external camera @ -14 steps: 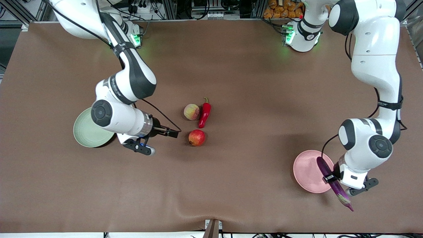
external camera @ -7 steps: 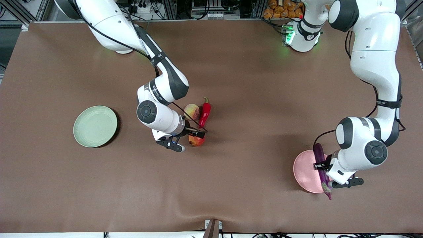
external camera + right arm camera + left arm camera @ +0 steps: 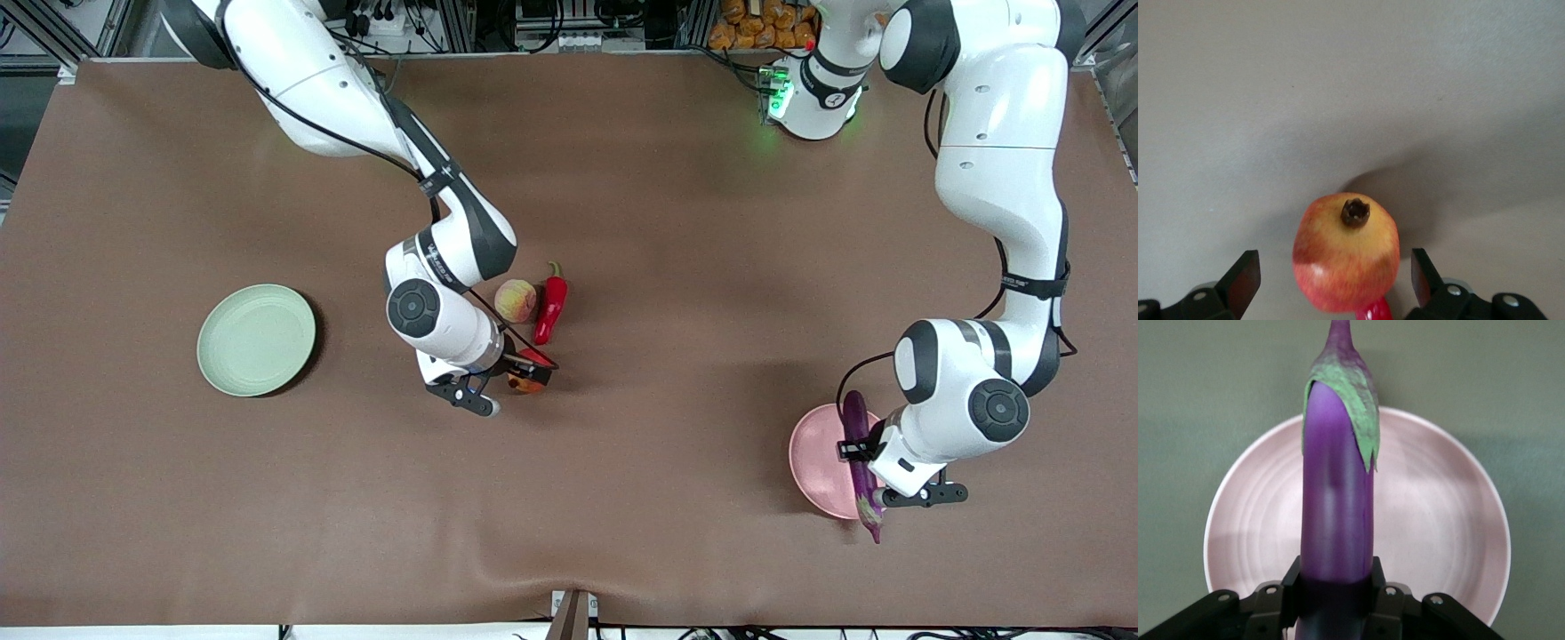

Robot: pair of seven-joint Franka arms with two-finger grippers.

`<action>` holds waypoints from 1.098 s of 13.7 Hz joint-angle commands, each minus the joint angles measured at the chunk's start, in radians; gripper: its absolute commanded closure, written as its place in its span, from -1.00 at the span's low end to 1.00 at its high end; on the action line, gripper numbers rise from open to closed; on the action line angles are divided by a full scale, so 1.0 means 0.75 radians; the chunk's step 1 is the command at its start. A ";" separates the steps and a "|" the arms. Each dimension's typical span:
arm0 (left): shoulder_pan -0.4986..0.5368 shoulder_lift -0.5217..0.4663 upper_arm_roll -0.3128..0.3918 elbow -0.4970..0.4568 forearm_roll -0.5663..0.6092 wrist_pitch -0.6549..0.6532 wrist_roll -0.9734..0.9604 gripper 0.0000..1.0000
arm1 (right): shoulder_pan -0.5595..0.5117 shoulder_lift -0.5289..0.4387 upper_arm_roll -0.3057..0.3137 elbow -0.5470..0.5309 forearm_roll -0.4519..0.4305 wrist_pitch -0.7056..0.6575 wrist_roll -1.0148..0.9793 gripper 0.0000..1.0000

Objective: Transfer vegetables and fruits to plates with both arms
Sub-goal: 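Lower the eggplant onto the pink plate while the right gripper grasps pomegranate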

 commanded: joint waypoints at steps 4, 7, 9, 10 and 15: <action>0.000 0.008 -0.003 0.001 0.013 0.053 -0.007 -1.00 | 0.028 0.055 -0.003 0.048 -0.035 0.020 0.061 -1.00; 0.000 -0.010 -0.003 0.001 0.013 0.053 -0.007 -1.00 | 0.032 0.063 -0.003 0.048 -0.039 0.022 0.061 -1.00; -0.004 -0.033 -0.005 0.005 0.013 0.053 -0.019 -1.00 | 0.034 0.063 -0.003 0.048 -0.074 0.020 0.061 -0.30; -0.008 -0.047 -0.007 0.005 0.013 0.053 -0.031 -1.00 | 0.034 0.063 -0.003 0.048 -0.086 0.020 0.061 -0.02; -0.006 -0.125 -0.027 0.005 0.011 0.049 -0.066 -1.00 | -0.019 0.028 -0.003 0.086 -0.115 -0.070 0.041 1.00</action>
